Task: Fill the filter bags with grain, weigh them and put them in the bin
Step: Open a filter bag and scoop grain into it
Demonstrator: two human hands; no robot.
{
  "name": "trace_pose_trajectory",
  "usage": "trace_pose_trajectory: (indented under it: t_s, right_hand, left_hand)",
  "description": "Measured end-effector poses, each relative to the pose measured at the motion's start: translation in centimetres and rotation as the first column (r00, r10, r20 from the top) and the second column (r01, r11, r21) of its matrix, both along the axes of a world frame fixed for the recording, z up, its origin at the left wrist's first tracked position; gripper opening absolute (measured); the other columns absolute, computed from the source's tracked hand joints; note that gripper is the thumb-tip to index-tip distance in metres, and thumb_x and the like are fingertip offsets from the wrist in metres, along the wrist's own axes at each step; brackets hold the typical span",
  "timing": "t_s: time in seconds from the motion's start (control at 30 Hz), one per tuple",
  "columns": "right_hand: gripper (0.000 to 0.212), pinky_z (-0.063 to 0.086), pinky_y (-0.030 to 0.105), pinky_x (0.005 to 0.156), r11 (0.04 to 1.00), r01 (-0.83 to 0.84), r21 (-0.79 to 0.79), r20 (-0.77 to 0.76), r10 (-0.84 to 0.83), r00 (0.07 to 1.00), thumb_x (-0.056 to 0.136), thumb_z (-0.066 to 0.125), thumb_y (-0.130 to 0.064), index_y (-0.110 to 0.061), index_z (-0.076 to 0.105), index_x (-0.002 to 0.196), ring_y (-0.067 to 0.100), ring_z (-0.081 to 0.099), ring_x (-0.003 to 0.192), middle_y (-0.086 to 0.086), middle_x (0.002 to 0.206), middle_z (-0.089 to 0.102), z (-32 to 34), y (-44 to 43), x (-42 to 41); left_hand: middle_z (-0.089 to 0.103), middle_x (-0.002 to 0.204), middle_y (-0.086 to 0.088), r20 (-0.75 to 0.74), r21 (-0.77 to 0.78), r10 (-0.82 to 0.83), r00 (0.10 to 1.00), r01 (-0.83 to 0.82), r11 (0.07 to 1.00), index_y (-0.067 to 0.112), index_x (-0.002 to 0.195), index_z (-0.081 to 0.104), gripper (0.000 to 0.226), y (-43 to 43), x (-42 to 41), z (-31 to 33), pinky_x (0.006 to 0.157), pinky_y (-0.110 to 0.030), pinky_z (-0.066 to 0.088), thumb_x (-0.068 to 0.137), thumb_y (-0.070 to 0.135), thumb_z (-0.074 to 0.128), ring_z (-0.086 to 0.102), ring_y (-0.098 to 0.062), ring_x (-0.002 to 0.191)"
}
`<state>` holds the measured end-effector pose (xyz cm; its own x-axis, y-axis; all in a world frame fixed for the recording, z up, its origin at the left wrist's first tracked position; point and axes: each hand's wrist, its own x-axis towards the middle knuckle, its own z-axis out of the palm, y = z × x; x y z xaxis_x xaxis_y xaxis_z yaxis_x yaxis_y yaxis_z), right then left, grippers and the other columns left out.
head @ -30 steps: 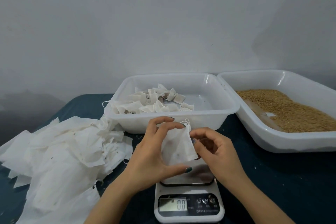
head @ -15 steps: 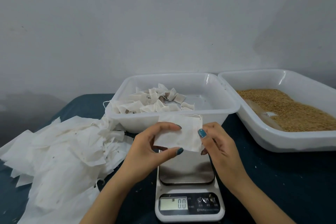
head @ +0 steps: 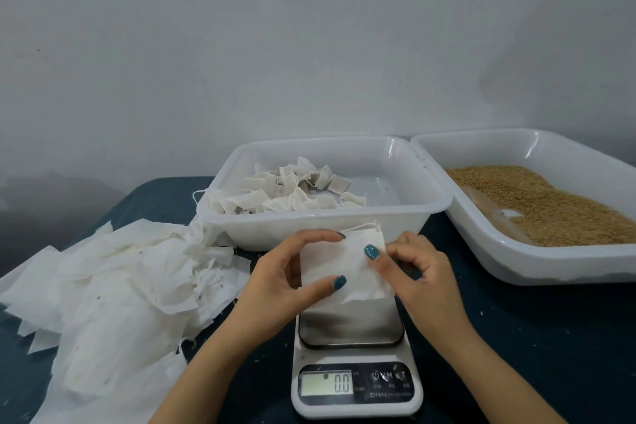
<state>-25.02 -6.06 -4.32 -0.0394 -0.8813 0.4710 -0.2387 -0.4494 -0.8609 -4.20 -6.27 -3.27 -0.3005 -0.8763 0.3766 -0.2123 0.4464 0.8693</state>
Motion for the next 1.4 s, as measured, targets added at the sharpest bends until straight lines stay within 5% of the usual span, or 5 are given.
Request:
trace_pose_trajectory:
  t_s: [0.2, 0.7, 0.9, 1.17, 1.4]
  right_hand:
    - [0.032, 0.04, 0.022, 0.075, 0.997, -0.081, 0.017, -0.055, 0.082, 0.995, 0.082, 0.063, -0.048, -0.02, 0.076, 0.077, 0.014, 0.051, 0.082, -0.008, 0.07, 0.064, -0.3, 0.1, 0.4]
    - [0.035, 0.044, 0.022, 0.099, 0.986, -0.165, 0.006, -0.177, 0.163, 0.971, 0.075, 0.074, -0.056, -0.041, 0.07, 0.107, 0.007, 0.056, 0.116, -0.017, 0.115, 0.059, -0.1, 0.7, 0.6]
    - [0.045, 0.047, 0.034, 0.095, 0.971, -0.024, -0.237, -0.486, -0.097, 0.868, 0.07, 0.075, -0.052, -0.026, 0.07, 0.106, 0.004, 0.052, 0.111, -0.017, 0.111, 0.057, -0.6, 0.3, 0.4]
    - [0.034, 0.043, 0.037, 0.083, 0.864, 0.012, -0.502, -0.512, -0.309, 0.801, 0.088, 0.063, -0.054, -0.022, 0.072, 0.095, 0.013, 0.056, 0.1, -0.014, 0.092, 0.068, -1.0, -0.4, 0.1]
    - [0.021, 0.044, 0.039, 0.081, 0.849, -0.061, -0.525, -0.494, -0.246, 0.834, 0.092, 0.061, -0.036, -0.017, 0.071, 0.092, 0.013, 0.055, 0.101, -0.013, 0.095, 0.067, -1.3, -0.5, 0.4]
  left_hand:
    - [0.066, 0.122, 0.016, 0.074, -0.061, 0.021, 0.997, -0.017, 0.998, 0.038, 0.113, 0.066, 0.042, -0.1, -0.2, -0.3, 0.096, -0.012, 0.042, 0.074, 0.038, 0.081, 0.058, -0.007, 0.12]
    - [0.069, 0.089, 0.007, -0.06, -0.056, 0.101, 0.993, -0.105, 0.993, 0.028, 0.087, 0.069, 0.013, -0.5, 0.0, -0.4, 0.071, -0.019, 0.047, 0.081, 0.039, 0.073, 0.061, -0.007, 0.079]
    - [0.055, 0.129, 0.017, -0.027, -0.106, 0.157, 0.987, -0.159, 0.982, 0.037, 0.087, 0.068, 0.011, -0.6, 0.1, -0.3, 0.1, -0.012, 0.036, 0.079, 0.044, 0.071, 0.048, -0.007, 0.131]
    - [0.059, 0.126, 0.016, -0.043, -0.093, 0.149, 0.988, -0.153, 0.984, 0.034, 0.088, 0.067, 0.011, -0.6, 0.1, -0.3, 0.098, -0.027, 0.048, 0.083, 0.043, 0.07, 0.056, -0.01, 0.125]
    - [0.061, 0.125, 0.017, 0.229, -0.102, 0.06, 0.972, -0.038, 0.994, 0.042, 0.13, 0.048, 0.068, 0.3, -0.5, -0.4, 0.098, -0.029, 0.048, 0.072, 0.053, 0.081, 0.057, -0.01, 0.121]
